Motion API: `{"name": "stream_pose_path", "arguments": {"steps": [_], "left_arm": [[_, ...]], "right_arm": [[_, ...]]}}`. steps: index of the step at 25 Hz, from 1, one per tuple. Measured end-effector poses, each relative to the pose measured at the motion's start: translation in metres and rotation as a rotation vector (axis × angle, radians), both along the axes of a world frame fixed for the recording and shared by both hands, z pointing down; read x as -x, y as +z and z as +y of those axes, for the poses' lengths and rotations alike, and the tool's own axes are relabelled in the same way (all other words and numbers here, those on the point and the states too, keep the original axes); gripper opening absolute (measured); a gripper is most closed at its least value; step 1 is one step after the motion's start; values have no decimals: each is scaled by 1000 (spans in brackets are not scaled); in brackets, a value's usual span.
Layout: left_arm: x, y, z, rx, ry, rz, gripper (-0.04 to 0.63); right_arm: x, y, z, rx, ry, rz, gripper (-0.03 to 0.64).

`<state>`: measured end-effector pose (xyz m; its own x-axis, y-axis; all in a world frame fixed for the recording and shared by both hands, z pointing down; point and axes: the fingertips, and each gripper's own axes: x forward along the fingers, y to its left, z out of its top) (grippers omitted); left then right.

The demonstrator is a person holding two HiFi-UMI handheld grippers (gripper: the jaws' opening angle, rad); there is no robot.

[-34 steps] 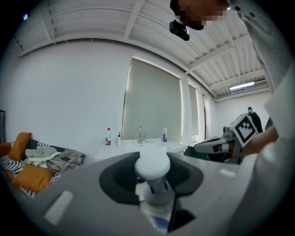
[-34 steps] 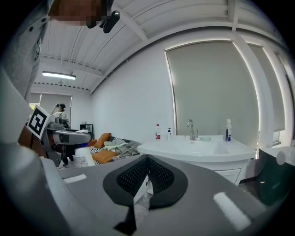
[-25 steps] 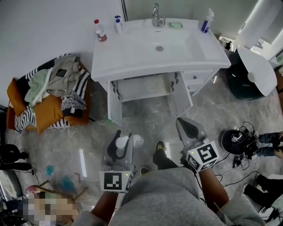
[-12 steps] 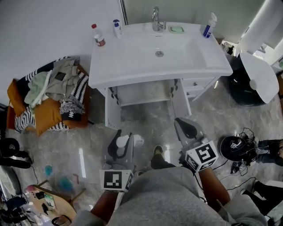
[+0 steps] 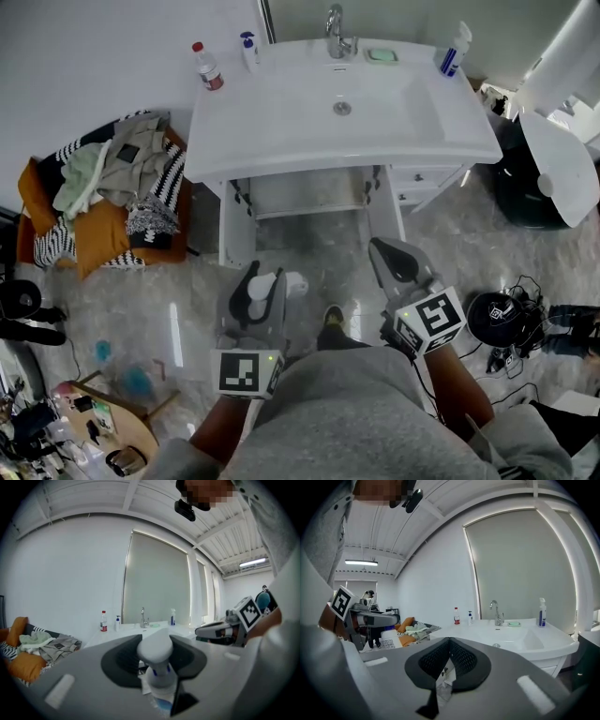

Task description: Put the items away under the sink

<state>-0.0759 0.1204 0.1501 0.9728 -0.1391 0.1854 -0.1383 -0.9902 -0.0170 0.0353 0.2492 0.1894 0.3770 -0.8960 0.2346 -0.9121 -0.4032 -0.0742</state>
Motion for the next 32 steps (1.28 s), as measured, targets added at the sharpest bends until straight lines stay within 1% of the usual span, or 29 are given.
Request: {"name": "stream_pose_path", "arguments": {"steps": [6,11,16,20,32], "left_arm": [[-6,-3,2,-10,-7,6,150],[-10,1,3,-9,-11,-1,150],[-17,-2,7,-25,-10,-4,150],[-18,-3,9,-16,-24,-2,150],[-21,-4,19,-30,-12,-3,150]], "right_arm": [[-11,4,-2,-28,-4,-26,-2],[-9,9,-4,-27,-23,-31,-2],[-7,14,-1,-30,-26,-45,-2],[-9,15,0,-36,-33,-50,-2],[-12,15,15,-43,-14,-50,-2]]}}
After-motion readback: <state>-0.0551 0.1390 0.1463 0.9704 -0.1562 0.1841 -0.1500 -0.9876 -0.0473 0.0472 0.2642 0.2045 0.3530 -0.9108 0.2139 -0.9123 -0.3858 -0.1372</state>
